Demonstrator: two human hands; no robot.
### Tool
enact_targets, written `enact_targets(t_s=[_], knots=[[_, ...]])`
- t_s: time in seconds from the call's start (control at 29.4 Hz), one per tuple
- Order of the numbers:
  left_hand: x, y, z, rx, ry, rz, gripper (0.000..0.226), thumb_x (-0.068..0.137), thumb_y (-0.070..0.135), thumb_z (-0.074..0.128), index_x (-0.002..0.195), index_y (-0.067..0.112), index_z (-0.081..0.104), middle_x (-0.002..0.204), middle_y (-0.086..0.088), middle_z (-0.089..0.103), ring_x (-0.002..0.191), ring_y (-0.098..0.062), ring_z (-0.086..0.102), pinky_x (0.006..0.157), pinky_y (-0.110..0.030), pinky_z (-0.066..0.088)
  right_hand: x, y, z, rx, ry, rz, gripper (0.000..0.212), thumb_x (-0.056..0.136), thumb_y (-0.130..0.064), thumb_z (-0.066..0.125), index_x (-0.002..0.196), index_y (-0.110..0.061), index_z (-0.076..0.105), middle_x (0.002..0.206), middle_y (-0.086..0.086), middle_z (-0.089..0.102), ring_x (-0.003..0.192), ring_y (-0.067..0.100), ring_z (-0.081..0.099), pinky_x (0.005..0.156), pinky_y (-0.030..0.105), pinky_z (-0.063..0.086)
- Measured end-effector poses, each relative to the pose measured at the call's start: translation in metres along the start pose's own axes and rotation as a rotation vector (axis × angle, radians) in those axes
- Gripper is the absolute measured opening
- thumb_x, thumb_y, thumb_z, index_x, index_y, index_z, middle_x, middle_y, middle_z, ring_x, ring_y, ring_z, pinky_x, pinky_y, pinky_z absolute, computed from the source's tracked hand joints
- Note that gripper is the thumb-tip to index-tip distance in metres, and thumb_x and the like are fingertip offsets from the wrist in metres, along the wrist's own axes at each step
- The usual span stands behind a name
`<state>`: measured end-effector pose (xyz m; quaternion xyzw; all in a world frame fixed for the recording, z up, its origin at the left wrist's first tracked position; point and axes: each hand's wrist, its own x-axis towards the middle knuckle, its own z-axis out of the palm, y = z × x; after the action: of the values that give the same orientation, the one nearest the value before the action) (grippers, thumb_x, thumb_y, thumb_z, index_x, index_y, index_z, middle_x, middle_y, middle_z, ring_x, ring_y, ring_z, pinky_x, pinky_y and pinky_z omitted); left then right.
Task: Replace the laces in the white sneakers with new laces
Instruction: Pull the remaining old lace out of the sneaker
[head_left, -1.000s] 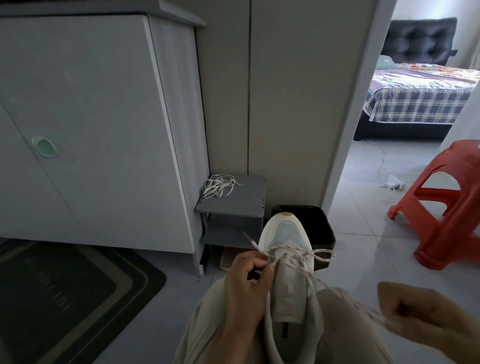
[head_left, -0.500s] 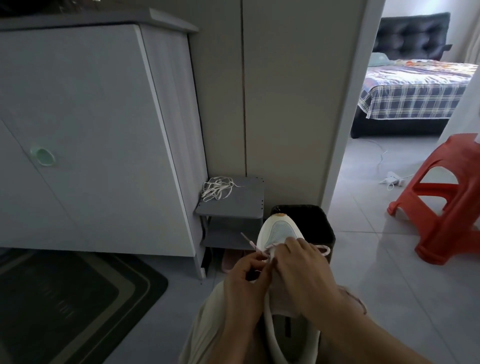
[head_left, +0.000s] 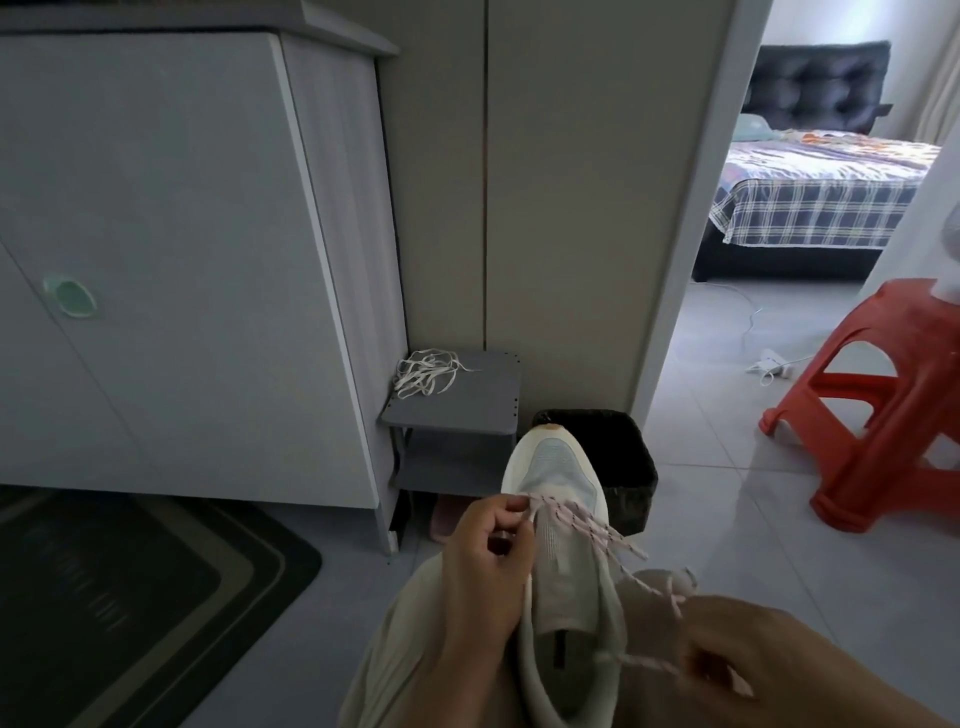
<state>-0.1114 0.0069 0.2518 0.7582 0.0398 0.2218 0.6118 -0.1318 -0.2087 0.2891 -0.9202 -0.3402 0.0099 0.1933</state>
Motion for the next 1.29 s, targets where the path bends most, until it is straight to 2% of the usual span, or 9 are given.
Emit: enact_targets(t_s=[0.07, 0.17, 0.31, 0.44, 0.65, 0.78, 1.02, 1.19, 1.29], knots=[[-0.002, -0.001, 0.003, -0.021, -0.022, -0.036, 0.026, 0.081, -0.001, 0.063, 0.074, 0.023, 0.061, 0.090, 0.014, 0.065, 0.086, 0.006, 0.059, 0.067, -0.006, 0.044, 0.003, -0.005, 0.001, 0.158, 0.026, -0.029, 0.011, 0.080, -0.052, 0.052, 0.069, -0.055, 0.052, 0.082, -0.029, 0.056, 0.073, -0.003, 0.057, 0.058, 0.006, 0.040], [-0.002, -0.007, 0.004, -0.054, -0.028, -0.070, 0.008, 0.076, 0.016, 0.065, 0.072, 0.022, 0.061, 0.088, 0.018, 0.067, 0.085, 0.003, 0.060, 0.068, -0.008, 0.046, 0.038, -0.017, -0.001, 0.338, 0.217, -0.006, 0.016, 0.084, -0.046, 0.049, 0.088, -0.042, 0.064, 0.091, -0.019, 0.061, 0.084, 0.003, 0.060, 0.067, 0.011, 0.045], [-0.002, -0.009, 0.005, -0.079, -0.031, -0.058, 0.008, 0.078, 0.017, 0.066, 0.073, 0.018, 0.061, 0.089, 0.010, 0.066, 0.083, -0.002, 0.061, 0.068, -0.012, 0.047, 0.077, -0.009, 0.001, -0.008, 0.413, 0.288, 0.014, 0.091, -0.034, 0.054, 0.100, -0.025, 0.058, 0.102, -0.011, 0.052, 0.086, 0.005, 0.051, 0.070, 0.018, 0.043], [0.001, -0.007, 0.003, -0.064, -0.049, -0.043, 0.013, 0.069, 0.032, 0.061, 0.075, 0.020, 0.061, 0.088, 0.014, 0.066, 0.082, -0.001, 0.061, 0.065, -0.010, 0.047, 0.101, -0.006, -0.008, -0.099, 0.164, 0.369, 0.029, 0.090, -0.048, 0.047, 0.072, -0.026, 0.044, 0.078, -0.012, 0.046, 0.065, 0.004, 0.044, 0.058, 0.019, 0.038], [0.003, -0.010, 0.001, -0.020, -0.049, -0.036, 0.017, 0.081, -0.001, 0.064, 0.075, 0.015, 0.062, 0.093, 0.009, 0.065, 0.084, 0.000, 0.060, 0.068, -0.011, 0.047, 0.111, 0.005, -0.016, 0.140, -0.197, 0.348, 0.026, 0.091, -0.035, 0.053, 0.070, -0.021, 0.045, 0.069, -0.007, 0.048, 0.061, 0.005, 0.043, 0.056, 0.014, 0.034], [0.003, -0.007, 0.004, -0.043, -0.042, -0.040, 0.021, 0.081, 0.001, 0.066, 0.072, 0.019, 0.060, 0.089, 0.010, 0.064, 0.083, 0.001, 0.060, 0.066, -0.010, 0.047, 0.102, -0.009, -0.008, 0.092, -0.015, 0.323, 0.028, 0.089, -0.043, 0.052, 0.083, -0.015, 0.054, 0.079, -0.003, 0.059, 0.065, 0.010, 0.054, 0.061, 0.020, 0.046], [0.001, -0.004, 0.002, -0.006, 0.009, -0.051, 0.024, 0.082, -0.001, 0.063, 0.069, 0.019, 0.062, 0.086, 0.015, 0.067, 0.081, 0.002, 0.061, 0.064, -0.008, 0.045, 0.089, -0.009, 0.001, -0.054, 0.206, 0.211, 0.017, 0.094, -0.030, 0.047, 0.079, -0.024, 0.041, 0.074, -0.013, 0.044, 0.061, 0.005, 0.046, 0.054, 0.015, 0.035], [0.002, -0.007, -0.003, 0.006, 0.062, -0.044, 0.025, 0.079, -0.005, 0.063, 0.069, 0.018, 0.063, 0.087, 0.012, 0.069, 0.078, 0.000, 0.062, 0.063, -0.007, 0.045, 0.049, 0.096, -0.005, 0.170, 0.563, 0.813, 0.026, 0.088, -0.011, 0.053, 0.066, -0.009, 0.041, 0.059, 0.002, 0.043, 0.064, 0.027, 0.045, 0.061, 0.033, 0.034], [0.003, -0.006, 0.000, -0.004, 0.046, -0.060, 0.028, 0.079, -0.005, 0.064, 0.067, 0.019, 0.063, 0.084, 0.015, 0.069, 0.078, 0.002, 0.062, 0.064, -0.007, 0.044, 0.031, 0.127, 0.005, 0.722, 0.713, 1.009, 0.026, 0.087, -0.013, 0.050, 0.064, -0.003, 0.045, 0.076, 0.024, 0.057, 0.064, 0.029, 0.051, 0.046, 0.026, 0.049]])
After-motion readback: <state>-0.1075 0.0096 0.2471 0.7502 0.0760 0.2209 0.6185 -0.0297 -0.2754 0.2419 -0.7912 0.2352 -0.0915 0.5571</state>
